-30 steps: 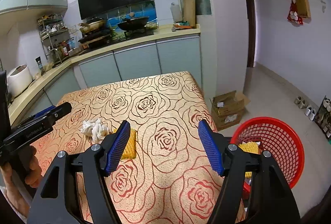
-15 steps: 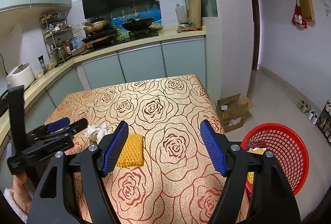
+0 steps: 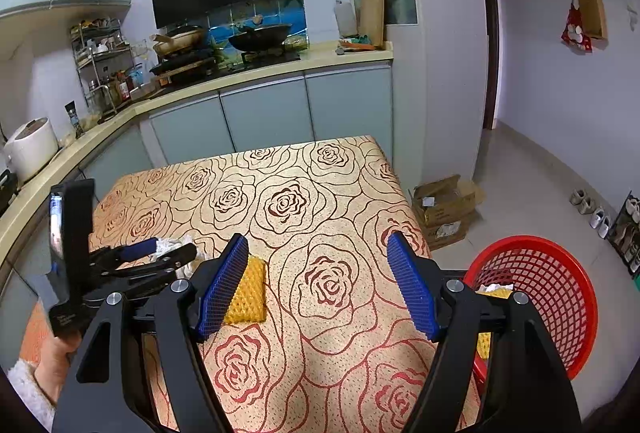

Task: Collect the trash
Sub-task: 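Grasp the white cloth with the left tool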

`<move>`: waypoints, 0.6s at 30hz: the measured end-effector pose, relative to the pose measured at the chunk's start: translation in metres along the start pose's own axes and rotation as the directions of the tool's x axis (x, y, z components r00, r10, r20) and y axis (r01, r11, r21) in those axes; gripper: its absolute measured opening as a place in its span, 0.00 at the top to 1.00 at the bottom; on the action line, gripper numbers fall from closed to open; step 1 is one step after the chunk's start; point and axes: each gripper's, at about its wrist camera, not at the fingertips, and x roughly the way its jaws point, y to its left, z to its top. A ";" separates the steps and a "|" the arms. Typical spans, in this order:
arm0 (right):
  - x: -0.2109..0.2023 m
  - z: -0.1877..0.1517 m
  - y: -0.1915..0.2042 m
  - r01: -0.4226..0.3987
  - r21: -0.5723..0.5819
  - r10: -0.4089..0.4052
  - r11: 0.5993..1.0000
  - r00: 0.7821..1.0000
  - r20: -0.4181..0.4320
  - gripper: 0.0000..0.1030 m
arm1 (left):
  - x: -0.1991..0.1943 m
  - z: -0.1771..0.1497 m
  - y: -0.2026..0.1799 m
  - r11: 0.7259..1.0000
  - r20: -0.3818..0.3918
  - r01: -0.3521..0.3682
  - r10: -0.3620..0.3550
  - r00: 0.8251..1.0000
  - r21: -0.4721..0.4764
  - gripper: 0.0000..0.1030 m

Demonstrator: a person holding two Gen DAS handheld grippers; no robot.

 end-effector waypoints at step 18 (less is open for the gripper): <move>0.027 -0.011 0.019 -0.025 -0.029 0.023 0.999 0.997 -0.074 0.32 | -0.001 -0.002 0.005 0.999 0.006 -0.034 0.033 0.999 0.007 0.80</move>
